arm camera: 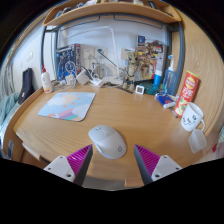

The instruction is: Arrange mouse

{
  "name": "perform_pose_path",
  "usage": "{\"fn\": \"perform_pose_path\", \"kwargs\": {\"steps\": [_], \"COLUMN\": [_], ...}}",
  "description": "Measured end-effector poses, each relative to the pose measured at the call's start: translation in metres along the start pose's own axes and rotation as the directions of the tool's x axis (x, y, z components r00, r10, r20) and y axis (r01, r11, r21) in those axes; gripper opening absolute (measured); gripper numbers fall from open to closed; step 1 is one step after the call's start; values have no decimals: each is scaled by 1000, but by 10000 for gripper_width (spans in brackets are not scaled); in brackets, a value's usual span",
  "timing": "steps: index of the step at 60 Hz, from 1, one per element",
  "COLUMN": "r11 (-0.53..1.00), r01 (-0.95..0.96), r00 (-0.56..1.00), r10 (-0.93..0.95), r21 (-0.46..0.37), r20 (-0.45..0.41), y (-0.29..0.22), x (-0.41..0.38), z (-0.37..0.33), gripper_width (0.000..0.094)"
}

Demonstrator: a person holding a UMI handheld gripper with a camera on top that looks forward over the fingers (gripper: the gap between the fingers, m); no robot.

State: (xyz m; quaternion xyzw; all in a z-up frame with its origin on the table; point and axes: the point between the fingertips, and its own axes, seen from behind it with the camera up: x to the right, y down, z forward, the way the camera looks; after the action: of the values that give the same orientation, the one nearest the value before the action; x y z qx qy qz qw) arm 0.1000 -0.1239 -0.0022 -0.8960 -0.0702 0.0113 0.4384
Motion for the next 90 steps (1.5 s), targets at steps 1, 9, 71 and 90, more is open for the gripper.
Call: {"fn": "perform_pose_path", "kwargs": {"steps": [1, 9, 71, 90], "r11": [1000, 1000, 993, 976], "r01": [-1, -29, -98, -21], "r00": [1000, 999, 992, 994], "r10": [1, 29, 93, 43], "r21": [0, -7, -63, 218], "r20": [0, 17, -82, -98], "y": [-1, -11, -53, -279], "x": [1, 5, 26, -29], "z": [4, 26, 65, -1], "gripper_width": [838, 841, 302, 303]}}
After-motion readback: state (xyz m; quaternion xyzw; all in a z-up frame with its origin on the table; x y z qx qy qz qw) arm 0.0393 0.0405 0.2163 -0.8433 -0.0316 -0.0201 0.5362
